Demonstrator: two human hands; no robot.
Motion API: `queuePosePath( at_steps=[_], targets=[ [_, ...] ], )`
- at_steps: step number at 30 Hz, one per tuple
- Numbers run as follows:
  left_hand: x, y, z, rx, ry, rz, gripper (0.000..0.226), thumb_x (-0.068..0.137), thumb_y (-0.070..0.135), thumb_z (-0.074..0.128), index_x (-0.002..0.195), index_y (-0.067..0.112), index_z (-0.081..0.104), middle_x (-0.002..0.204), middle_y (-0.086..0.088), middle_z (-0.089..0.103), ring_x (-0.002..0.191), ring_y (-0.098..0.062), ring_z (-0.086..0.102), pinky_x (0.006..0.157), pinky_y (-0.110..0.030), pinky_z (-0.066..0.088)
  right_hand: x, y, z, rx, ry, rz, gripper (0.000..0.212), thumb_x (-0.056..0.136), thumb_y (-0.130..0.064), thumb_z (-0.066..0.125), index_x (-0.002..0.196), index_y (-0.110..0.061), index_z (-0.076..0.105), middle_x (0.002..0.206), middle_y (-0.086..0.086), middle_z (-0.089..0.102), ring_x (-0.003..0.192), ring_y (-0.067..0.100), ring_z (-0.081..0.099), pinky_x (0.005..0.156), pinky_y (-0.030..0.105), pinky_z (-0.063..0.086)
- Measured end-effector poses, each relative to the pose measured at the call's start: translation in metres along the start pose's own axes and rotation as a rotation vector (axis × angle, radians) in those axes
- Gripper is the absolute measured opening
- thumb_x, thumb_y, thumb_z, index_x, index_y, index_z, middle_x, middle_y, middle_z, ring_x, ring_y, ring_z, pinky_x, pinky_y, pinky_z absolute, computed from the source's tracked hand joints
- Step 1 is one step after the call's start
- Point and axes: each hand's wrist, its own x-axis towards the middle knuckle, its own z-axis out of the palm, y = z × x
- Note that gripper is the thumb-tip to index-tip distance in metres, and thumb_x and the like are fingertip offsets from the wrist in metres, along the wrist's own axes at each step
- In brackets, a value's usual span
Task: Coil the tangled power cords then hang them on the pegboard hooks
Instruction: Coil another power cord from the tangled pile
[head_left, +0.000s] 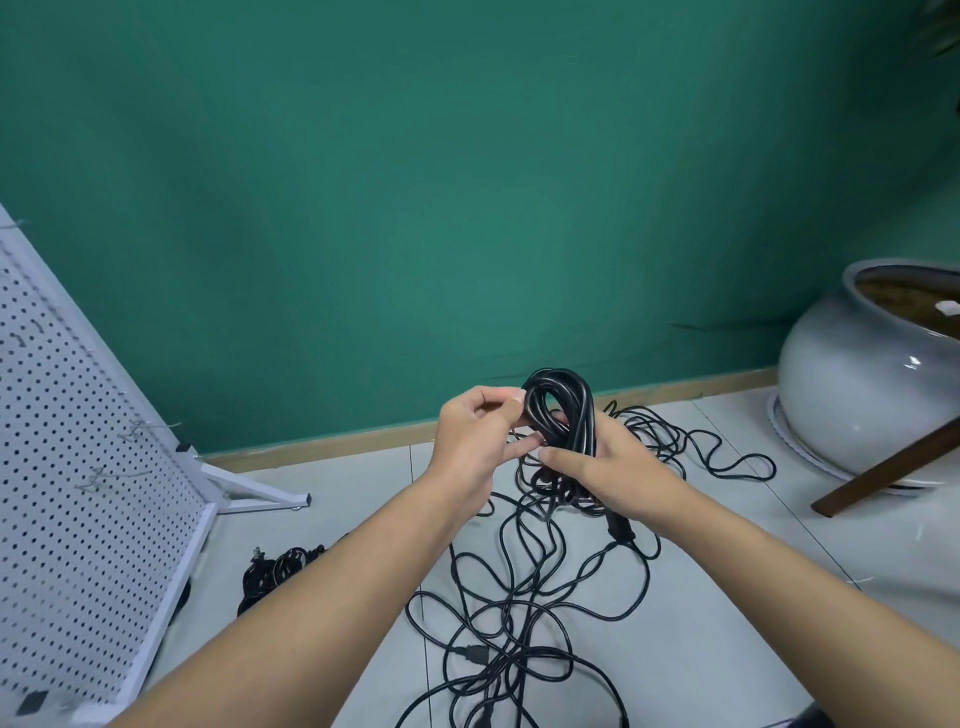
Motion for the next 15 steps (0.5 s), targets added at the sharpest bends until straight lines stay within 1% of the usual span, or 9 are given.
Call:
queuePosePath(
  at_steps=[3,4,5,7,9,11,12,13,15],
  targets=[
    [0.003,-0.001,-0.002,0.017,-0.072,0.016,0.009,0.102,0.004,0.058,0.104,0.0,0.066,0.111,-0.02,0.074,0.103,-0.026,0.074,0.086,-0.039,0.063,0.001,0.0,0.002,0.059,0.023,0.021,0.021,0.099,-0.005,0.063,0.115,-0.018,0.06,0.095,-0.003,0.067,0.085,0.013,0.065,0.075,0.026,0.053],
    [0.004,-0.003,-0.004,0.059,-0.11,0.008,0.012,0.103,0.005,0.055,0.105,0.003,0.066,0.11,-0.017,0.075,0.102,-0.024,0.073,0.087,-0.037,0.062,0.001,0.0,0.002,0.065,0.028,0.026,0.02,0.1,-0.005,0.063,0.114,-0.018,0.06,0.091,-0.006,0.067,0.081,0.011,0.064,0.072,0.024,0.051],
    [0.005,-0.006,-0.008,0.144,-0.145,-0.002,0.017,0.103,0.004,0.05,0.105,0.008,0.066,0.111,-0.013,0.075,0.1,-0.021,0.072,0.087,-0.036,0.061,0.002,0.001,0.001,0.063,0.037,0.026,0.02,0.1,-0.005,0.063,0.113,-0.02,0.06,0.089,-0.011,0.068,0.079,0.007,0.064,0.074,0.023,0.05],
    [0.009,-0.02,-0.02,0.446,-0.223,-0.003,0.027,0.099,0.003,0.045,0.107,0.017,0.066,0.114,-0.007,0.072,0.095,-0.02,0.067,0.086,-0.036,0.057,0.002,0.002,-0.002,0.067,0.066,0.032,0.02,0.099,-0.008,0.065,0.11,-0.024,0.061,0.086,-0.015,0.07,0.08,0.005,0.066,0.081,0.026,0.05],
    [0.007,-0.033,-0.03,0.76,-0.384,0.008,0.035,0.094,0.003,0.048,0.116,0.022,0.066,0.117,-0.002,0.069,0.095,-0.018,0.064,0.09,-0.036,0.053,0.002,0.001,-0.005,0.094,0.086,0.053,0.017,0.098,-0.012,0.067,0.109,-0.024,0.062,0.083,-0.012,0.07,0.085,0.014,0.067,0.086,0.034,0.051],
    [0.007,-0.046,-0.035,0.937,-0.543,0.012,0.048,0.088,0.003,0.052,0.131,0.021,0.061,0.132,0.004,0.064,0.119,-0.012,0.061,0.11,-0.035,0.047,0.003,-0.001,-0.007,0.145,0.101,0.066,0.013,0.098,-0.013,0.068,0.108,-0.02,0.062,0.079,-0.008,0.069,0.086,0.02,0.067,0.084,0.036,0.05],
    [0.005,-0.048,-0.034,0.986,-0.595,0.008,0.053,0.087,0.004,0.055,0.137,0.022,0.058,0.139,0.006,0.06,0.13,-0.011,0.056,0.116,-0.034,0.042,0.002,-0.002,-0.008,0.177,0.104,0.068,0.012,0.098,-0.012,0.068,0.108,-0.017,0.062,0.078,-0.005,0.068,0.084,0.021,0.066,0.08,0.035,0.051],
    [0.002,-0.048,-0.032,1.016,-0.632,0.0,0.055,0.089,0.004,0.057,0.14,0.025,0.055,0.144,0.008,0.056,0.135,-0.01,0.051,0.116,-0.03,0.039,0.003,-0.002,-0.009,0.206,0.106,0.067,0.012,0.098,-0.011,0.068,0.108,-0.015,0.062,0.078,-0.002,0.067,0.081,0.023,0.065,0.075,0.033,0.052],
    [0.0,-0.048,-0.03,1.073,-0.688,0.033,0.053,0.094,0.008,0.06,0.142,0.031,0.054,0.147,0.011,0.053,0.136,-0.008,0.047,0.11,-0.024,0.038,0.003,-0.005,-0.011,0.232,0.112,0.063,0.012,0.097,-0.01,0.068,0.106,-0.011,0.06,0.077,0.003,0.065,0.075,0.024,0.063,0.064,0.027,0.051]
  ],
)
